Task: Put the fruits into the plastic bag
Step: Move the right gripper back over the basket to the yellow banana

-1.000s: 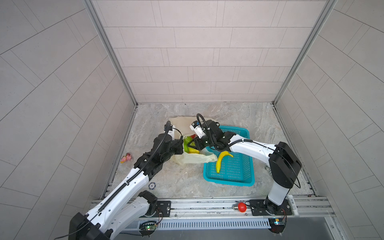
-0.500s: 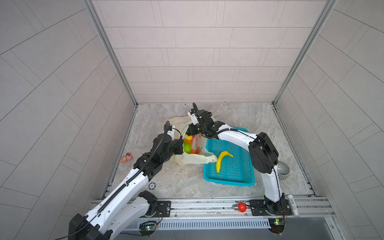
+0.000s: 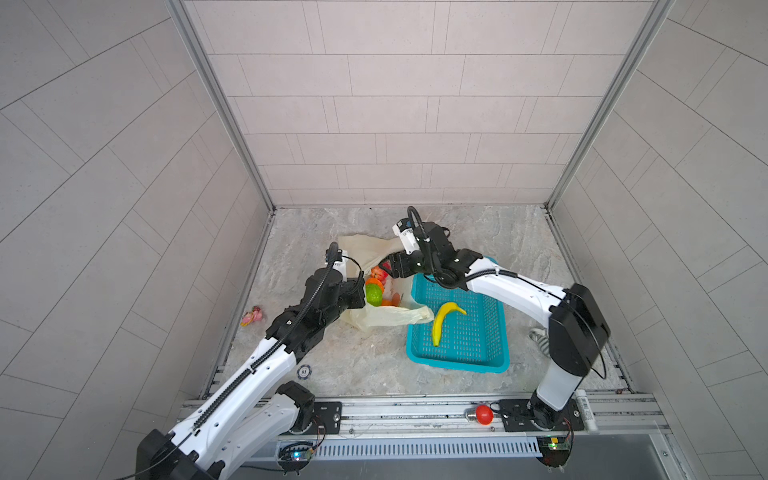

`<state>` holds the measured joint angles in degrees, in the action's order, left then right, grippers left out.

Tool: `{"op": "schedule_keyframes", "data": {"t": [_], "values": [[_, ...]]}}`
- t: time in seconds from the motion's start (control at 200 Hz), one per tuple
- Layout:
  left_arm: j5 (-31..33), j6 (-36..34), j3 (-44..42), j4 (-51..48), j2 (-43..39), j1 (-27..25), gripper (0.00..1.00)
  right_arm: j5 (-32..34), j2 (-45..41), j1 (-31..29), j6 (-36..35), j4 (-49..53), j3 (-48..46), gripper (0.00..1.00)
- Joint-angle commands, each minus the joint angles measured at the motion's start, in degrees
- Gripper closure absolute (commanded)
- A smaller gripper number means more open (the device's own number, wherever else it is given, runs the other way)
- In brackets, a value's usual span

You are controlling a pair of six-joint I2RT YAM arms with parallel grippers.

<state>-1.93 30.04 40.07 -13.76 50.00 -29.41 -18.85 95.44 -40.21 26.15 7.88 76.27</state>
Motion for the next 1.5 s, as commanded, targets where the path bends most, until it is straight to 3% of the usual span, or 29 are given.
{"op": "schedule_keyframes", "data": {"t": [0.0,0.21,0.475,0.741,1.081,1.496], "values": [[1.02,-0.4,1.1,-0.05,0.37,-0.3,1.0,-1.74,-7.19,-0.06,-0.56,1.07,-5.36,0.28],[1.07,-0.42,1.3,0.31,1.17,-0.25,1.0,-0.68,-19.2,-0.05,-2.02,4.63,-16.0,0.28],[0.92,-0.34,1.29,0.55,1.97,-0.3,1.0,11.14,-27.5,-0.05,-8.16,18.34,-23.92,0.28],[0.36,-0.24,2.71,0.64,3.29,-0.3,1.0,9.74,-19.2,-0.14,-6.28,23.37,-24.26,0.31],[0.75,0.18,2.45,0.55,2.93,-0.29,1.0,8.66,-5.55,-1.43,-8.2,32.79,-14.56,0.32],[1.32,-0.32,1.83,0.3,2.32,-0.34,1.0,14.28,3.41,-2.67,-6.42,37.96,-9.52,0.33]]}}
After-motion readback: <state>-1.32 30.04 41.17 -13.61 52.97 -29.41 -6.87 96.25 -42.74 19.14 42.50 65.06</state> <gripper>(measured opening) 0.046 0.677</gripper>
